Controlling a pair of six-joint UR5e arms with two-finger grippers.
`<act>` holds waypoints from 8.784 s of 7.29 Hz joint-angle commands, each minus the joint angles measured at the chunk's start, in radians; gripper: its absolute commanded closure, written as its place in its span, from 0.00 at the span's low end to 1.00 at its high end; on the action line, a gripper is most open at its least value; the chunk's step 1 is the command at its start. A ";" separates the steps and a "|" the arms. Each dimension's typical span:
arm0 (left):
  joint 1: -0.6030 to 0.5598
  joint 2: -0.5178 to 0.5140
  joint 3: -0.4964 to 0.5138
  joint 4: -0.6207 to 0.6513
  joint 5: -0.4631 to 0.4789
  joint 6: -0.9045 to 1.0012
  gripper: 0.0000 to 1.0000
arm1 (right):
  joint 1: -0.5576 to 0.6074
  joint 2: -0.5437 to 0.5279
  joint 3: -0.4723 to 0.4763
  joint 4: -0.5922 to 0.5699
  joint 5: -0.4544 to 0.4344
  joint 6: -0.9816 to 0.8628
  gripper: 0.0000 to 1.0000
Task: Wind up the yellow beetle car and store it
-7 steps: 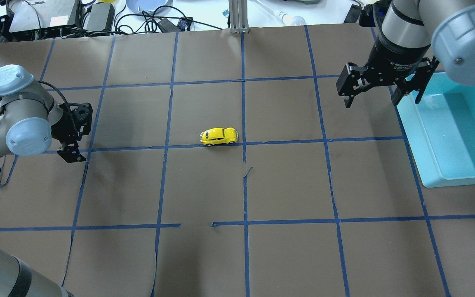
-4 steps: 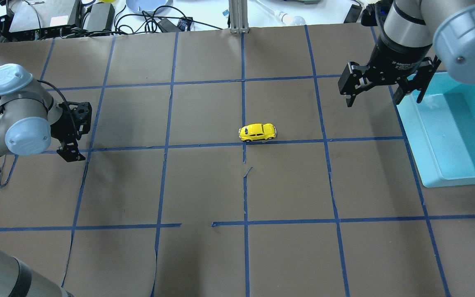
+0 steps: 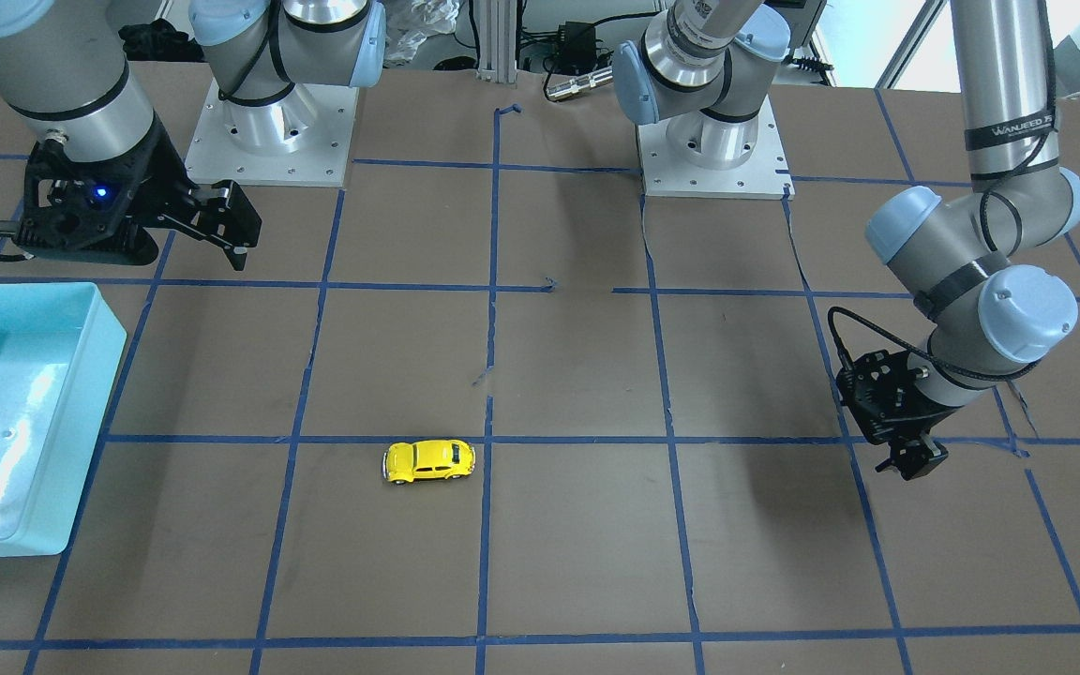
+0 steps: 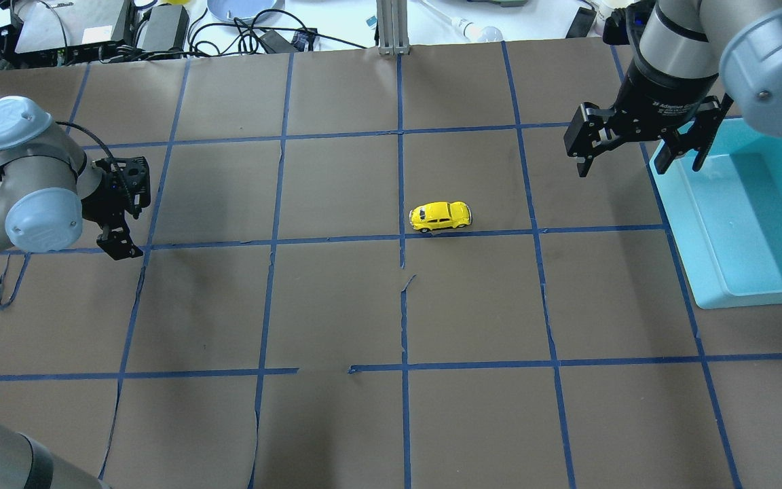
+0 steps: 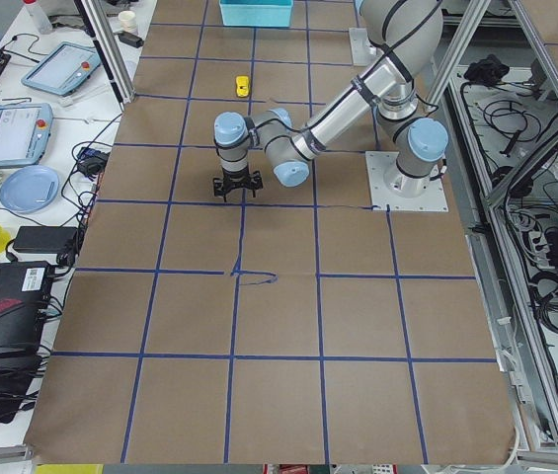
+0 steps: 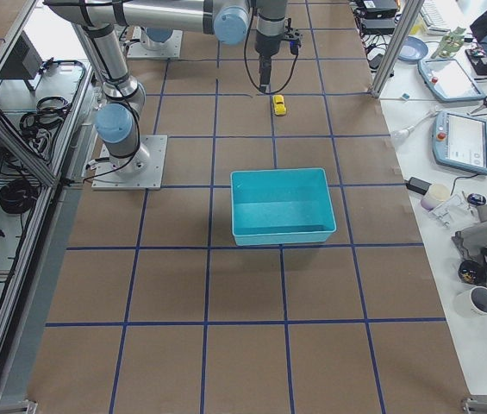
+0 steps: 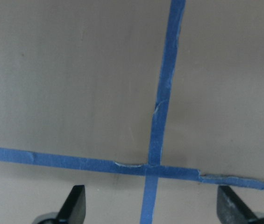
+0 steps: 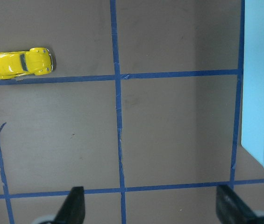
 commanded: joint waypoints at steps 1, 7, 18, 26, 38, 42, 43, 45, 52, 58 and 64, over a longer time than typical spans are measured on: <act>-0.102 0.079 0.033 -0.010 -0.003 -0.271 0.00 | 0.038 0.060 0.000 -0.083 -0.002 -0.426 0.00; -0.347 0.306 0.228 -0.524 0.014 -1.300 0.00 | 0.271 0.299 0.005 -0.354 0.007 -0.857 0.00; -0.319 0.413 0.394 -0.892 -0.078 -1.537 0.00 | 0.272 0.496 0.026 -0.509 0.129 -1.062 0.00; -0.318 0.415 0.395 -0.875 -0.067 -1.534 0.00 | 0.272 0.536 0.025 -0.526 0.158 -1.058 1.00; -0.319 0.418 0.394 -0.852 -0.067 -1.533 0.00 | -0.443 0.221 -0.043 -0.248 0.069 -1.863 1.00; -0.316 0.418 0.394 -0.834 -0.069 -1.530 0.00 | -0.544 0.382 -0.040 -0.326 0.037 -2.154 1.00; -0.318 0.421 0.392 -0.832 -0.061 -1.531 0.00 | -0.544 0.401 -0.032 -0.329 0.028 -2.171 1.00; -0.318 0.423 0.394 -0.829 -0.069 -1.531 0.00 | -0.544 0.427 0.008 -0.352 0.011 -2.168 1.00; -0.318 0.424 0.391 -0.829 -0.066 -1.533 0.00 | -0.544 0.415 0.032 -0.359 -0.049 -2.011 0.00; -0.318 0.424 0.388 -0.829 -0.064 -1.534 0.00 | -0.468 0.056 0.006 -0.054 -0.048 -0.919 0.00; -0.316 0.424 0.391 -0.828 -0.064 -1.530 0.00 | 0.028 -0.003 -0.046 0.005 -0.013 0.030 0.00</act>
